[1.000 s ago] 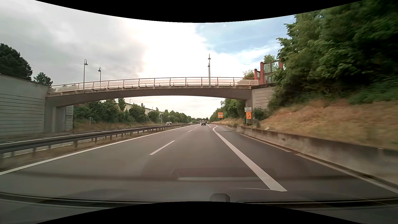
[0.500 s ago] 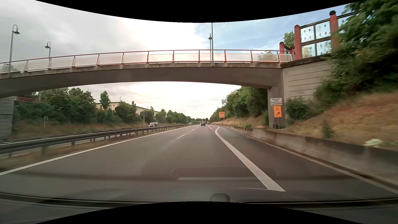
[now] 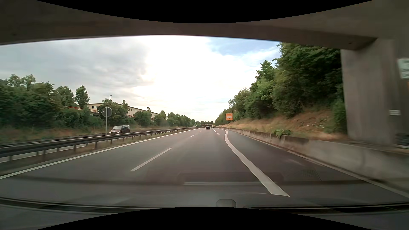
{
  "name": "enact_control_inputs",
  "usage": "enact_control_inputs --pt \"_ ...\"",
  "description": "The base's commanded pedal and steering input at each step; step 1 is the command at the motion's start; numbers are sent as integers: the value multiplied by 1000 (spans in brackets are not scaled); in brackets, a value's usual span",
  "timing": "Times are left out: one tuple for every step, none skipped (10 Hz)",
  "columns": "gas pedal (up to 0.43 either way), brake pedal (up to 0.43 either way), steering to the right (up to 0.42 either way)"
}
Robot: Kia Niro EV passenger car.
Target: Follow the waypoints while adhering to traffic rules and regulations
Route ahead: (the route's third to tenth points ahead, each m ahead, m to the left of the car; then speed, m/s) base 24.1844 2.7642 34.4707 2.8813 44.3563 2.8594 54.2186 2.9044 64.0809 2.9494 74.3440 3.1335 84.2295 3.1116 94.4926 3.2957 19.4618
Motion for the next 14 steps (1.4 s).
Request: enact_control_inputs --pt "67 0 2" --pt "98 0 3" --pt "157 0 5" --pt "197 0 8" --pt "197 0 10" --pt "240 0 10" --pt "248 0 10" --pt "311 0 9" --pt "319 0 8" --pt "339 0 6" --pt "350 0 5" --pt "378 0 6" --pt "398 0 5" --pt "409 0 5"
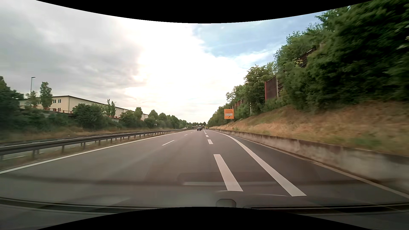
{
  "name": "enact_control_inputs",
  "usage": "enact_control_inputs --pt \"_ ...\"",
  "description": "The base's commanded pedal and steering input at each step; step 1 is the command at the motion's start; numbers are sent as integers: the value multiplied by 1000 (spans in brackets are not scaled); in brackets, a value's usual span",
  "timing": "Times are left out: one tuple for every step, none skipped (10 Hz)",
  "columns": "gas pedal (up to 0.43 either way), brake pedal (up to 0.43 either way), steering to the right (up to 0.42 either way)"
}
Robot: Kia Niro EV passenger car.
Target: Follow the waypoints while adhering to traffic rules and regulations
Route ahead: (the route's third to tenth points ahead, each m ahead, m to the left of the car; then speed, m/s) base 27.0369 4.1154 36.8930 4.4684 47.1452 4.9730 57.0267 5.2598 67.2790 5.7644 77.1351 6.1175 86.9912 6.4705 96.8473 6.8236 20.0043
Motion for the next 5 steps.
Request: enact_control_inputs --pt "409 0 4" --pt "398 0 3" --pt "398 0 -1" --pt "398 0 -4" --pt "398 0 -4"
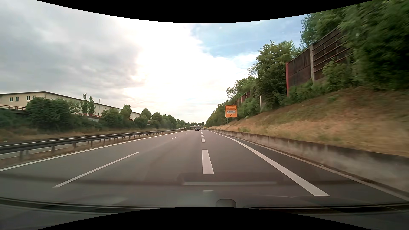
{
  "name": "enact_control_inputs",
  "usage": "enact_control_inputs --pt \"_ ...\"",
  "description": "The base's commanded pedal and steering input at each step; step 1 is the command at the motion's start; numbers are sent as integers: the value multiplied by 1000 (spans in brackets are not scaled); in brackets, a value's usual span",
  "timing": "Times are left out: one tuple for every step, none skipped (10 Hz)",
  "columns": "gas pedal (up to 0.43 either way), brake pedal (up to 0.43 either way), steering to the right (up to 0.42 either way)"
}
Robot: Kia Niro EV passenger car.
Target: Follow the waypoints while adhering to traffic rules and regulations
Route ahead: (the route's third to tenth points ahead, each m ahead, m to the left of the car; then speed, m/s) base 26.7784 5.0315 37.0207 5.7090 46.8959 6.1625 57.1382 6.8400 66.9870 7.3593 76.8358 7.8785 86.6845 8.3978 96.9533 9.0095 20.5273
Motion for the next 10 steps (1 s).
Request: enact_control_inputs --pt "378 0 -4" --pt "339 0 -5" --pt "331 0 -5" --pt "331 0 -5" --pt "311 0 -5" --pt "268 0 -6" --pt "260 0 -8" --pt "248 0 -9" --pt "248 0 -9" --pt "248 0 -9"
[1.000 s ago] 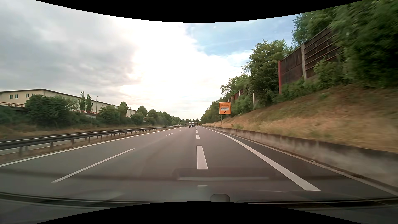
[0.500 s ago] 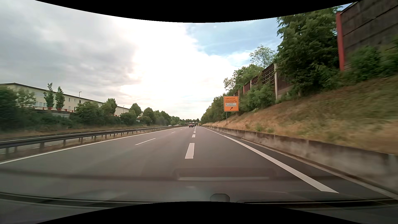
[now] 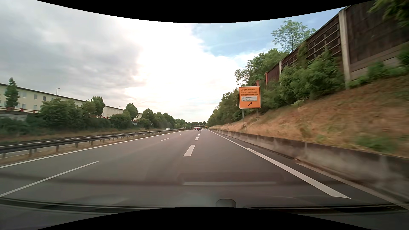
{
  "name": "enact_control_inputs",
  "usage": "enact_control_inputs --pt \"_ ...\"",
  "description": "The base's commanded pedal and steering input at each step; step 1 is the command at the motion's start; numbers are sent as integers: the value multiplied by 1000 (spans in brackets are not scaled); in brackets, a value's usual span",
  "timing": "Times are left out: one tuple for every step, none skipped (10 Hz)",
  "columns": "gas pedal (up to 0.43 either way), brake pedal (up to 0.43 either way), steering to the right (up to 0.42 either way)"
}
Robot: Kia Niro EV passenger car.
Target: Follow the waypoints while adhering to traffic rules and regulations
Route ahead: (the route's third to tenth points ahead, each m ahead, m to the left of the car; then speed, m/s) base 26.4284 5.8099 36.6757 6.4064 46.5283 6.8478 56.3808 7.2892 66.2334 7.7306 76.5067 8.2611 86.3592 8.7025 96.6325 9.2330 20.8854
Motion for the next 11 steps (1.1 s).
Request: enact_control_inputs --pt "248 0 -10" --pt "248 0 -11" --pt "248 0 -11" --pt "248 0 -11" --pt "248 0 -11" --pt "209 0 -11" --pt "157 0 -11" --pt "79 0 -11" --pt "47 0 -11" --pt "39 0 -11" --pt "0 0 -10"
